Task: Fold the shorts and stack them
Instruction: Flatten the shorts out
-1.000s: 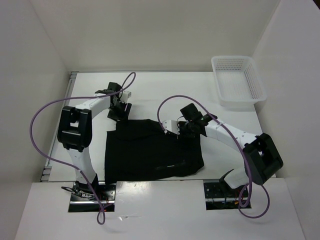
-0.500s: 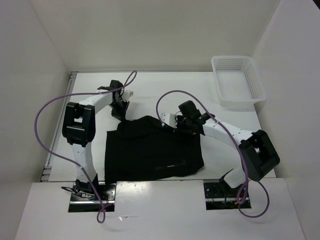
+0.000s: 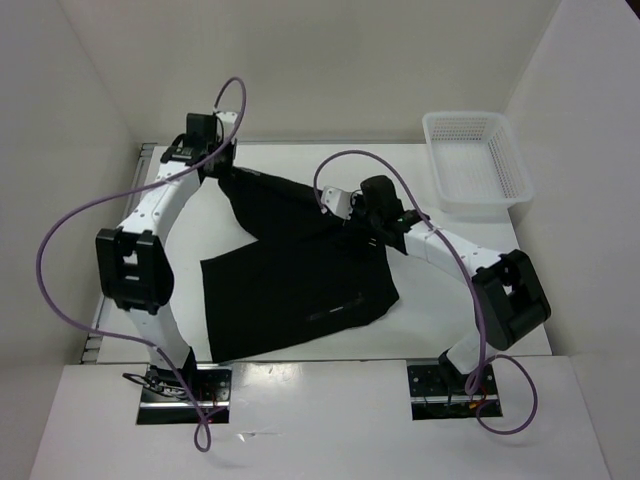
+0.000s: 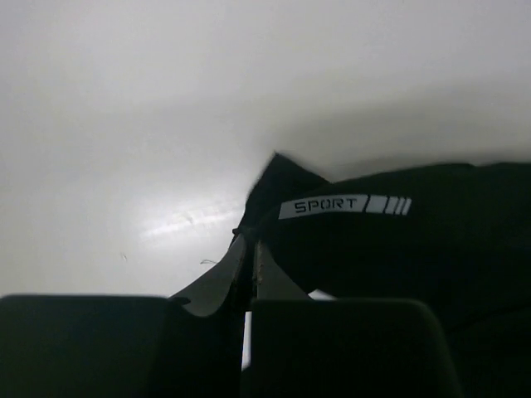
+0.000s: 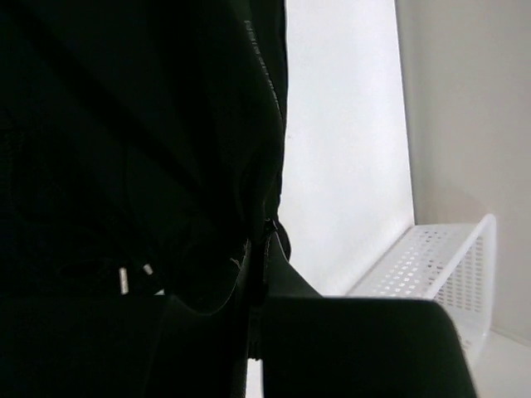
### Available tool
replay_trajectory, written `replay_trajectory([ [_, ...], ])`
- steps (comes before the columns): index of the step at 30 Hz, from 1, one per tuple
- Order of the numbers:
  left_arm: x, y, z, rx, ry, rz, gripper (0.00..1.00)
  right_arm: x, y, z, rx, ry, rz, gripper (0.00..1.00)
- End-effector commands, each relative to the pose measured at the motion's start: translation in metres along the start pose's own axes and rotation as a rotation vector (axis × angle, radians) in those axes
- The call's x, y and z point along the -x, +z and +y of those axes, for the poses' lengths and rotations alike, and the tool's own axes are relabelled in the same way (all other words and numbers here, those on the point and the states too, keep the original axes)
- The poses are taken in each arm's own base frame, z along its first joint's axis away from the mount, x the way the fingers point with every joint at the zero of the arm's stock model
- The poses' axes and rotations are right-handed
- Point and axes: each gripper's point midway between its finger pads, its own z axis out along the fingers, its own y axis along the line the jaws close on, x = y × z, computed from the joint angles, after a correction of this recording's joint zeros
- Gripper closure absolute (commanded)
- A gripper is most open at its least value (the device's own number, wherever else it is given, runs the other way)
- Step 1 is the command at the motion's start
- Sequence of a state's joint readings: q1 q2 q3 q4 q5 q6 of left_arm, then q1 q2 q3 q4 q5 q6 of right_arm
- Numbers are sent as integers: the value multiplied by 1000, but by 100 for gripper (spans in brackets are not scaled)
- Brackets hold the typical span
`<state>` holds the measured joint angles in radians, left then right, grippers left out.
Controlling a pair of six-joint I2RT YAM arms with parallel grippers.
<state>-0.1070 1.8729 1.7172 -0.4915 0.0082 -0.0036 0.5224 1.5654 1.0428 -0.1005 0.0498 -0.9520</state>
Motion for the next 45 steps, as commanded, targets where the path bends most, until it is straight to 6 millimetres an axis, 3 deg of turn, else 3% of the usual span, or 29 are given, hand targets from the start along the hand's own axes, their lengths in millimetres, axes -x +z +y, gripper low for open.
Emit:
replay_trajectory([
  [1, -45, -16, -12, 22, 29, 74, 99, 19, -12, 2, -2, -106, -46, 100],
  [2, -101, -12, -19, 8, 36, 198, 93, 19, -14, 18, 44, -119, -45, 100],
  [5, -171, -29, -39, -38, 69, 358, 85, 25, -19, 71, 178, -157, -82, 100],
  [6, -200, -37, -46, -65, 73, 422, 82, 18, -19, 94, 233, -171, -71, 100],
  [8, -227, -54, -57, -121, 69, 520, 77, 24, -29, 120, 298, -205, -102, 100],
  [9, -241, -67, -64, -167, 55, 580, 69, 20, -32, 132, 325, -223, -106, 100],
  [10, -245, -71, -67, -183, 49, 603, 65, 18, -34, 141, 347, -233, -100, 100],
  [13, -241, -82, -66, -187, 39, 595, 62, 9, -36, 152, 372, -234, -91, 100],
  [17, -177, -68, -51, -197, -23, 415, 58, 5, -35, 152, 366, -246, -84, 100],
  [18, -150, -64, -48, -197, -24, 348, 58, 5, -35, 152, 366, -246, -84, 100],
  [21, -132, -54, -48, -222, -38, 314, 58, 4, -36, 154, 373, -247, -78, 100],
  [23, -130, -47, -47, -223, -39, 320, 56, 5, -38, 152, 366, -246, -84, 100],
  [26, -145, -34, -44, -206, -41, 367, 52, 0, -39, 156, 381, -247, -71, 100],
  [29, -168, -16, -32, -135, -33, 444, 56, -1, -37, 158, 388, -257, -67, 100],
  [32, -178, -15, -31, -128, -33, 477, 59, 0, -35, 157, 388, -257, -67, 100],
  [37, -202, -17, -31, -121, -34, 528, 56, 0, -34, 161, 401, -257, -69, 100],
  [41, -210, -8, -38, -122, -9, 536, 55, 0, -34, 160, 401, -266, -70, 100],
  [45, -223, 2, -30, -73, 4, 564, 54, 3, -34, 157, 394, -265, -76, 100],
])
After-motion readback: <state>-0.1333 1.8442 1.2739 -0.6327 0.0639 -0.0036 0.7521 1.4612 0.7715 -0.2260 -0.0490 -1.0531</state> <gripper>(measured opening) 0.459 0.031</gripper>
